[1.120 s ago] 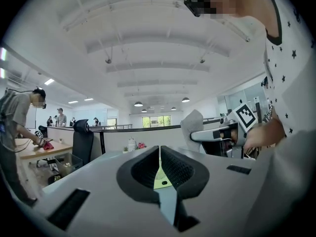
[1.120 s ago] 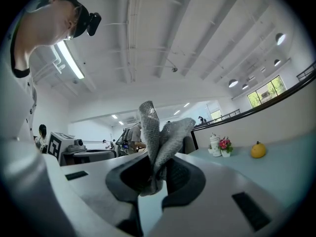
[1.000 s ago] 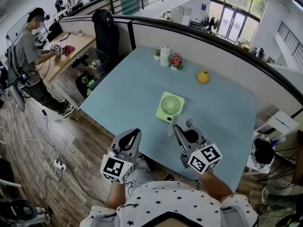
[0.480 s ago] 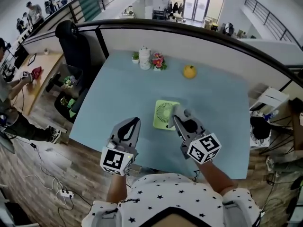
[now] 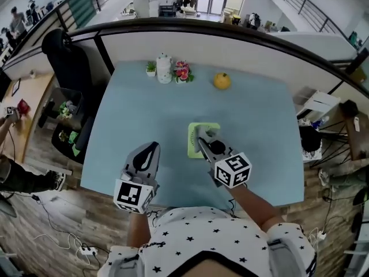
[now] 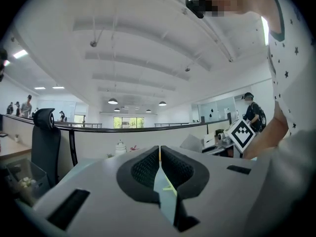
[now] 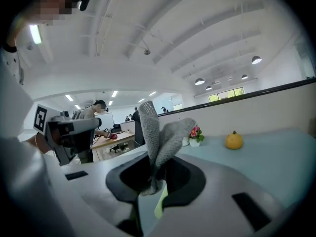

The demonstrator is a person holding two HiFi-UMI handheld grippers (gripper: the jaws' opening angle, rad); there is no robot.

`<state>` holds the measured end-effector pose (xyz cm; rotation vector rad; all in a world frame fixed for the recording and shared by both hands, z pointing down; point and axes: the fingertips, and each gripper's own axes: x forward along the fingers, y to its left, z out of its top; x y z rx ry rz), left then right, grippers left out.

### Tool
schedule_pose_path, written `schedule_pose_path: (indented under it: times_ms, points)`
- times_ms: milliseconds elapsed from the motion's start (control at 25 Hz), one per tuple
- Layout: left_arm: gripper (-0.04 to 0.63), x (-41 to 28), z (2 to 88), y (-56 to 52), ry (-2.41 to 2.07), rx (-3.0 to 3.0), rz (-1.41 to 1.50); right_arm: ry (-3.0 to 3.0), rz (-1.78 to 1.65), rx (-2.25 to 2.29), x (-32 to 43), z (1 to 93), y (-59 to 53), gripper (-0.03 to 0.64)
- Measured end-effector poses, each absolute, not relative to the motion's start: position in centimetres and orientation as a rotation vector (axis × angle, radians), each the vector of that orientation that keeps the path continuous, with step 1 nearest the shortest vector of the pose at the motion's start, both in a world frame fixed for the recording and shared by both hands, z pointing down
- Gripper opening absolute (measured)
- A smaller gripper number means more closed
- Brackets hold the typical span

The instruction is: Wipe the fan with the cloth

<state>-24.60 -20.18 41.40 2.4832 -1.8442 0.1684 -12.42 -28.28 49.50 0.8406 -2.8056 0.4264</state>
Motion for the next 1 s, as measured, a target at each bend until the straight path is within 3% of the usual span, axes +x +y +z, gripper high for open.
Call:
schedule_pose_path:
  times_ms: [1000]
  points:
    - [0.034,-29.5,44.1,-23.3,-1.637,2.535,0.066,-2.435,0.416,1.047,-15.7,58.3,-32.6,0.048]
